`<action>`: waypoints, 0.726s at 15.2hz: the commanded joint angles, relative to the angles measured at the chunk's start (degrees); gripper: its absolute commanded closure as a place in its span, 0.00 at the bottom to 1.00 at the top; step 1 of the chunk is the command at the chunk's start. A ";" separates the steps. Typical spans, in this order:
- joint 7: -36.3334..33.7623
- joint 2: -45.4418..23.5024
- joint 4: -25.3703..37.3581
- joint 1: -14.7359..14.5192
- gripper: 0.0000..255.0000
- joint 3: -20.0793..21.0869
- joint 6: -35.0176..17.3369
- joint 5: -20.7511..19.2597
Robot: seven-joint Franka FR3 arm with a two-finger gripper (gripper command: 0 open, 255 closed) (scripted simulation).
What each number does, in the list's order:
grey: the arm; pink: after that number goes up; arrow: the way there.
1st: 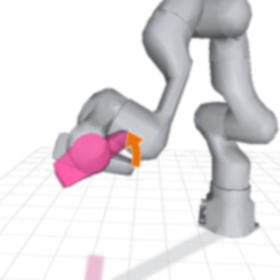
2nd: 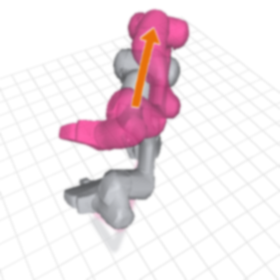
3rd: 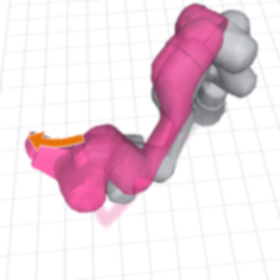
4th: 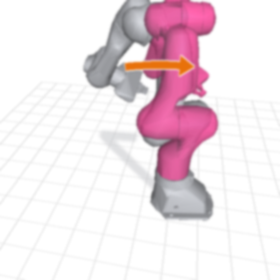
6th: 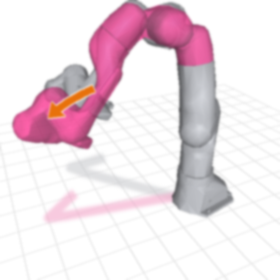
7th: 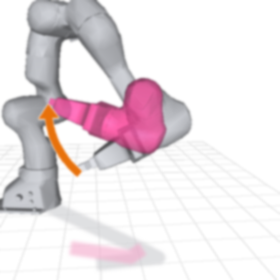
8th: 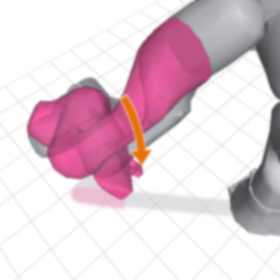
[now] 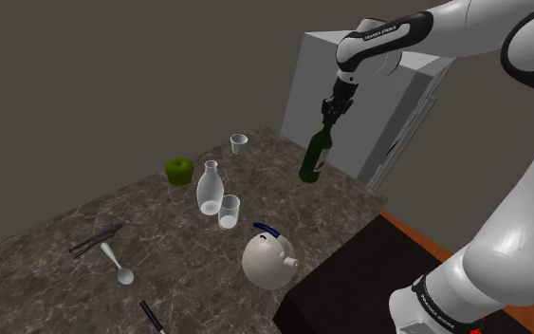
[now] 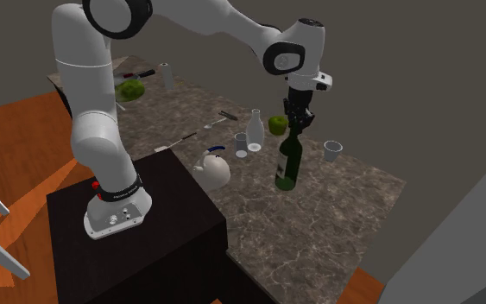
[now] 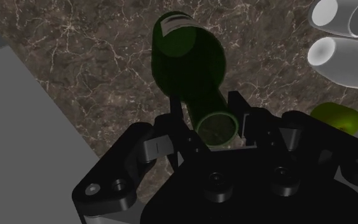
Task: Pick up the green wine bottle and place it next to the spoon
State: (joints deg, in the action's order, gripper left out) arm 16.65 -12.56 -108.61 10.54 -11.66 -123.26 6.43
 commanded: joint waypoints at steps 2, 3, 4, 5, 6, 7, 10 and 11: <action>-0.41 1.00 1.14 -0.12 1.00 -0.05 2.09 -0.37; -0.50 1.27 1.58 -0.13 1.00 -0.07 2.79 -0.47; -0.59 1.53 2.03 -0.14 1.00 -0.10 3.49 -0.56; -0.68 1.77 2.49 -0.15 1.00 -0.12 4.19 -0.66; -0.76 2.01 2.97 -0.16 1.00 -0.14 4.89 -0.74; -0.84 2.24 3.46 -0.16 1.00 -0.15 5.60 -0.83; -1.07 2.84 5.01 -0.18 1.00 -0.20 7.74 -1.06; -1.14 3.02 5.55 -0.18 1.00 -0.21 8.46 -1.13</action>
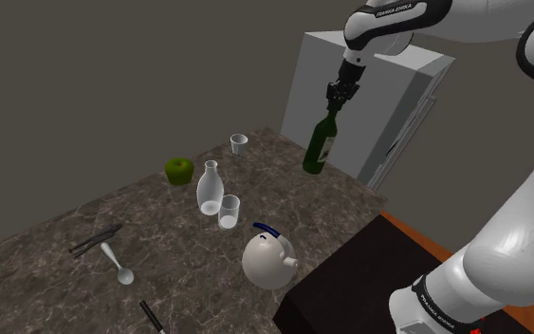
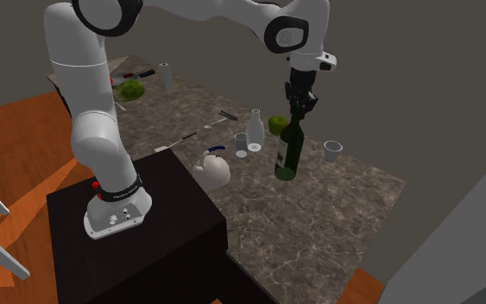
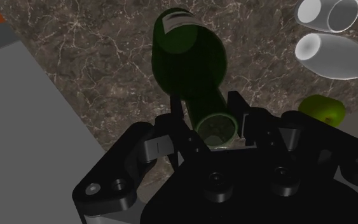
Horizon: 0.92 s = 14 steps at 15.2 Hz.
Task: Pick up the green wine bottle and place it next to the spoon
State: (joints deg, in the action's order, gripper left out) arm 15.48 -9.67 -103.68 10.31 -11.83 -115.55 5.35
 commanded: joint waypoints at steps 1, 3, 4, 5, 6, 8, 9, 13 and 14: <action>-0.04 0.30 1.18 0.05 1.00 -0.06 1.46 -0.11; -0.18 0.60 2.34 0.05 1.00 -0.08 2.91 -0.23; -0.24 0.73 2.95 0.05 1.00 -0.10 3.64 -0.28; -0.30 0.85 3.56 0.05 1.00 -0.11 4.38 -0.33; -0.36 0.96 4.20 0.06 1.00 -0.12 5.12 -0.38; -0.46 1.14 5.51 0.07 1.00 -0.14 6.60 -0.46; -0.51 1.21 6.19 0.08 1.00 -0.15 7.35 -0.49; -0.70 1.36 9.07 0.12 1.00 -0.19 10.37 -0.59; -0.74 1.37 9.84 0.13 1.00 -0.20 11.14 -0.61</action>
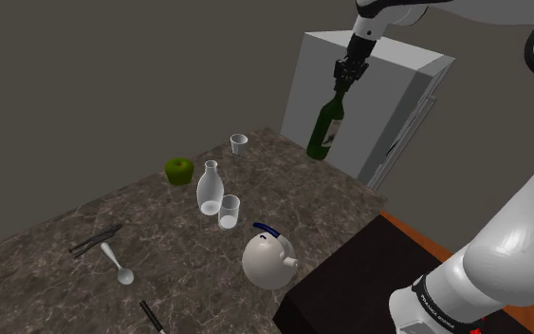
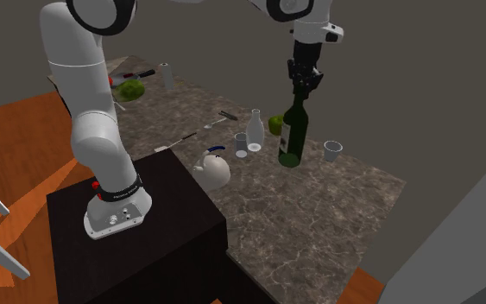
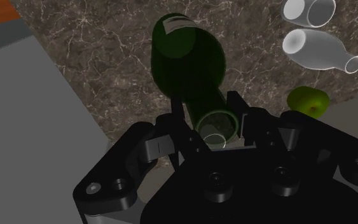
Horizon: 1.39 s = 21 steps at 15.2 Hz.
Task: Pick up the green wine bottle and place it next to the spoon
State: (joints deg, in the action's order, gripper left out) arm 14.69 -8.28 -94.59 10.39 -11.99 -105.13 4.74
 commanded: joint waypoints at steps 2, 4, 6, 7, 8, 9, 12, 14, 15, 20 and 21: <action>-0.03 -0.05 2.32 0.09 1.00 -0.06 2.27 -0.01; -0.09 -0.14 3.98 0.13 1.00 -0.08 3.84 -0.01; -0.15 -0.29 5.72 0.18 1.00 -0.10 5.43 0.00; -0.18 -0.39 6.62 0.21 1.00 -0.12 6.23 0.01; -0.21 -0.50 7.55 0.24 1.00 -0.13 7.05 0.03; -0.23 -0.63 8.49 0.27 1.00 -0.14 7.86 0.05; -0.29 -1.13 11.48 0.39 1.00 -0.19 10.37 0.15; -0.32 -1.55 13.61 0.49 1.00 -0.22 12.08 0.24; -0.34 -1.79 14.71 0.54 1.00 -0.24 12.95 0.29; -0.38 -3.34 20.78 0.89 1.00 -0.34 17.51 0.65; -0.39 -3.73 22.12 0.98 1.00 -0.36 18.47 0.74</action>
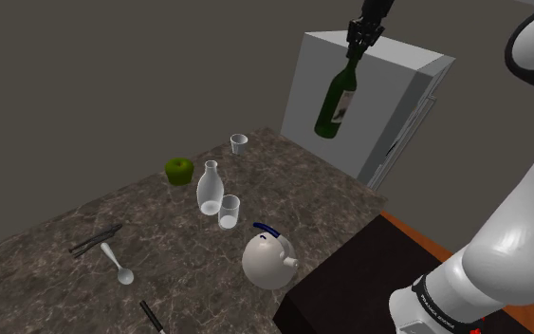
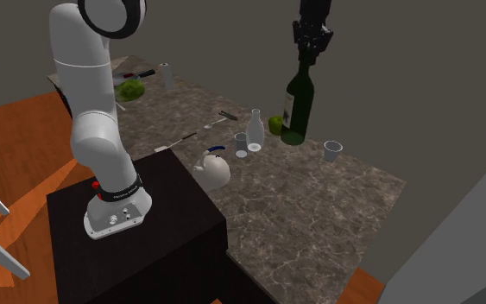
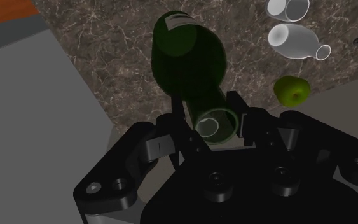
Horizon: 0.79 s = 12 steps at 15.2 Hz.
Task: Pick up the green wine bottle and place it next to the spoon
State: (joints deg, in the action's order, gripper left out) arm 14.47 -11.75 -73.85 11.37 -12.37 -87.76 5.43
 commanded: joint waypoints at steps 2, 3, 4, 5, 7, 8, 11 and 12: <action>-0.16 -1.08 4.01 0.19 1.00 -0.02 2.95 0.25; -1.33 -0.13 1.77 -0.74 1.00 0.45 1.55 -0.11; -2.50 0.70 -0.30 -1.64 1.00 0.90 0.22 -0.43; -3.67 1.43 -2.21 -2.49 1.00 1.38 -1.05 -0.72; -5.99 2.59 -5.61 -4.11 1.00 2.34 -3.44 -1.20; -7.15 3.04 -7.12 -4.87 1.00 2.83 -4.58 -1.41; -10.59 3.92 -11.02 -7.05 1.00 4.31 -7.79 -1.92; -11.73 4.06 -12.11 -7.76 1.00 4.79 -8.80 -2.06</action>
State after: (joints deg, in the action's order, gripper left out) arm 3.88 -8.51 -83.95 4.32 -8.03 -95.24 3.61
